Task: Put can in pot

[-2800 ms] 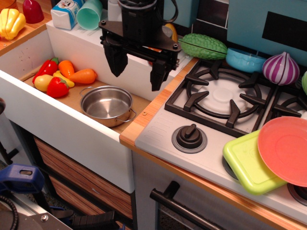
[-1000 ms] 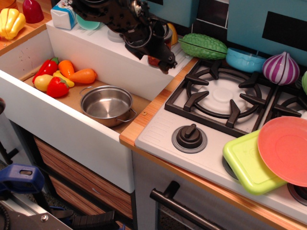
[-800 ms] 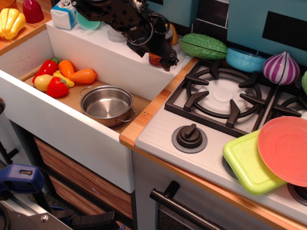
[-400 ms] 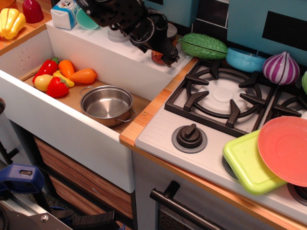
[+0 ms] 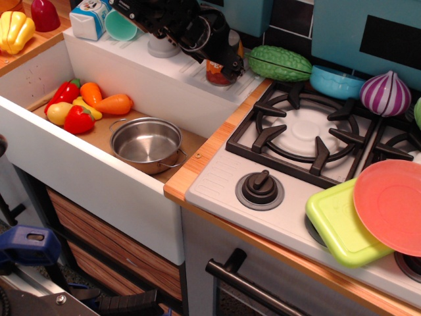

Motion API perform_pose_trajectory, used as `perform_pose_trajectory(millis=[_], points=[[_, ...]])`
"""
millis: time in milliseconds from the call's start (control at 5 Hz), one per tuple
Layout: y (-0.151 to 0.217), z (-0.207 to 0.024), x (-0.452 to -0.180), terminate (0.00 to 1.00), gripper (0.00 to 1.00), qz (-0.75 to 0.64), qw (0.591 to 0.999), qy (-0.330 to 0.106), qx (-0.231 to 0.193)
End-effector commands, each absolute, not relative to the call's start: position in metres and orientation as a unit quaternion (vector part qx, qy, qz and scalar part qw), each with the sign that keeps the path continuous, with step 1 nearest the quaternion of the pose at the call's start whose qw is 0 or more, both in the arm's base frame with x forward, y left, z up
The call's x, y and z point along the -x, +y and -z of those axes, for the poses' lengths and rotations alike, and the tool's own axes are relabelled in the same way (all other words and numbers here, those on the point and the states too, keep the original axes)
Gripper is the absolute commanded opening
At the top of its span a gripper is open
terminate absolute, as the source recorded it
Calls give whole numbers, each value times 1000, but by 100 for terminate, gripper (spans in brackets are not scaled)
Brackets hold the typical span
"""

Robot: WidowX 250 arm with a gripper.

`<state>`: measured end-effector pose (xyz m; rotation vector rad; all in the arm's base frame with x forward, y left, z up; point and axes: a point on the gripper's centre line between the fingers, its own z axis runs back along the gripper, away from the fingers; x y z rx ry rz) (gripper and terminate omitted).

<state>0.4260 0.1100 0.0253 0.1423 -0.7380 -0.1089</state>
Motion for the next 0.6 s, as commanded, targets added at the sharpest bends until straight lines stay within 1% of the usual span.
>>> perform_pose_trajectory(millis=[0,200,400], points=[[120,-47,-442,0,100,49,917,-386,-84],[109,-55,-425,0,0,25,927,-363,-93],[96,-68,-393,0,0,-9,932,-344,-115]])
